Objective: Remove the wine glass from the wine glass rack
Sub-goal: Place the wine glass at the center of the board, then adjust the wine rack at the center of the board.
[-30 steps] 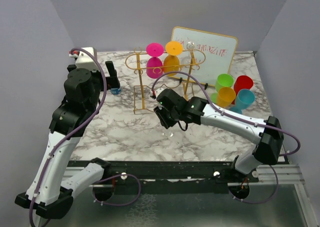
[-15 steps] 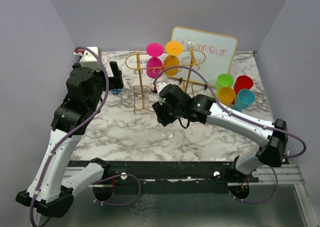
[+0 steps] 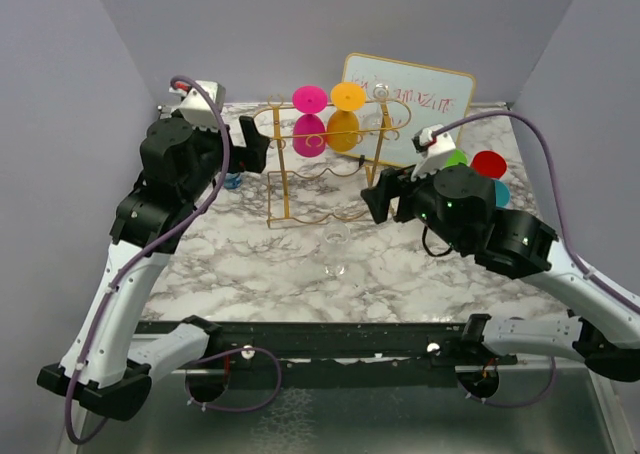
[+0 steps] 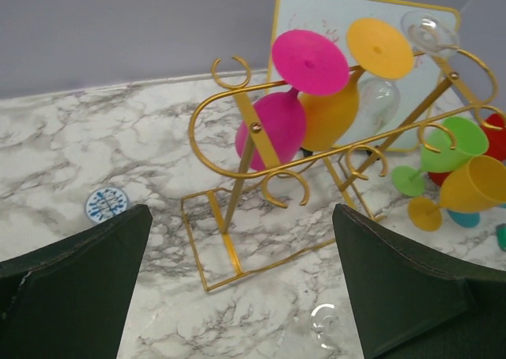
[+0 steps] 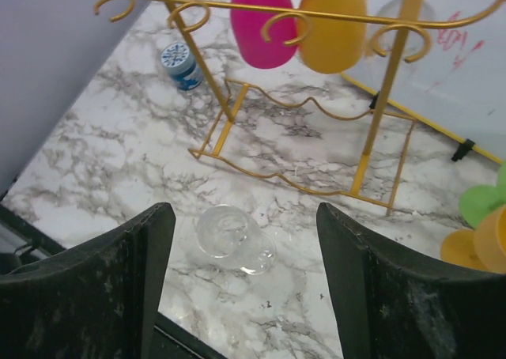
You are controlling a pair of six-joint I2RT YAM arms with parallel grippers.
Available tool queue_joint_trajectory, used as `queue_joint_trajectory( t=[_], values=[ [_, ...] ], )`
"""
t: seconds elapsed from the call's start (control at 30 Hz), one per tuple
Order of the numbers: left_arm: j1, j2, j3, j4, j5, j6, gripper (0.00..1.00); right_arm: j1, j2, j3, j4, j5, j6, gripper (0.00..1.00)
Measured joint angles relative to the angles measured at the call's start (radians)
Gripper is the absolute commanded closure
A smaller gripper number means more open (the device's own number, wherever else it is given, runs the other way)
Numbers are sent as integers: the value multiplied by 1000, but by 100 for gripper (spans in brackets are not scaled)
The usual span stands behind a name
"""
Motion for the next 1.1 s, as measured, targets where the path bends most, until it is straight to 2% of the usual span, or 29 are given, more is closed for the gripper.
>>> queue_joint_trajectory(
  t=[0.13,0.23,0.37,0.5,0.77,1.1],
  values=[
    [1,52,69,23,135,3,1,-47,-34,-17,-19,66,53,19],
    [1,101,124,45,227,-1,1,-168,-36,-18,-43,41,85,20],
    [2,179,200,57,302,-20,1,-350,-40,-20,-78,-63,122,19],
    [2,254,263,70,334,-37,2,-444,-47,-53,-81,-189,151,19],
    [9,409,343,97,403,-65,2,-471,-52,-178,-79,-378,225,19],
    [89,484,366,106,420,-154,15,-471,-79,-267,-77,-453,294,19]
  ],
)
